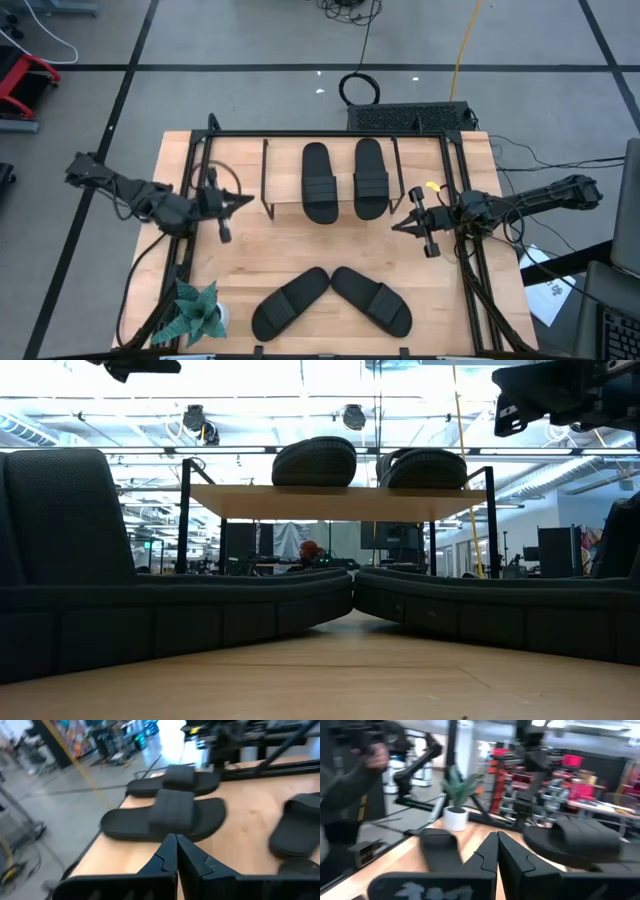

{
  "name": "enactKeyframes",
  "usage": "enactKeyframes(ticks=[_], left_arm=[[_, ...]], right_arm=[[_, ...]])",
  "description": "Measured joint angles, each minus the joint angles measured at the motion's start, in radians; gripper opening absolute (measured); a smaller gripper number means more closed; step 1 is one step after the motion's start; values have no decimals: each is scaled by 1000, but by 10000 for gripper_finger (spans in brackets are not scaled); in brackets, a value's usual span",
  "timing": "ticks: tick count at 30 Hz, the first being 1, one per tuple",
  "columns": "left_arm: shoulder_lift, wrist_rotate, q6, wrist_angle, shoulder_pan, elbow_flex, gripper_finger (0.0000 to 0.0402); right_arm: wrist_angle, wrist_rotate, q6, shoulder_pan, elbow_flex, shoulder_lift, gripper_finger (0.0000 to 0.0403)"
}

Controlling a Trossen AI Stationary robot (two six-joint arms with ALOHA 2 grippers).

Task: Pick and place slides into the shelf
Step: Put the right black slide under the shelf

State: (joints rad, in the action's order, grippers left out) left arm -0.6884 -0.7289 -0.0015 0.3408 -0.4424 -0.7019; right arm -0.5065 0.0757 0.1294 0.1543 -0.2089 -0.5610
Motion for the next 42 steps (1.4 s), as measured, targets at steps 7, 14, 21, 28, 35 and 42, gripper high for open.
enactKeyframes(ticks=[7,14,21,28,35,42], left_arm=[[-1,2,162,-393,-111,223,0],[2,-38,106,-422,-117,313,0],[34,21,123,-425,-115,366,0],[69,22,158,-521,-114,477,0],[94,22,137,-533,-114,529,0],[93,22,114,-533,-114,529,9]], right_arm=[[13,-23,12,0,0,0,0],[34,-25,37,0,0,-1,0],[42,-24,23,0,0,-4,0],[42,-23,74,0,0,-22,0],[40,-23,76,0,0,-58,0],[41,-23,100,0,0,-80,0]])
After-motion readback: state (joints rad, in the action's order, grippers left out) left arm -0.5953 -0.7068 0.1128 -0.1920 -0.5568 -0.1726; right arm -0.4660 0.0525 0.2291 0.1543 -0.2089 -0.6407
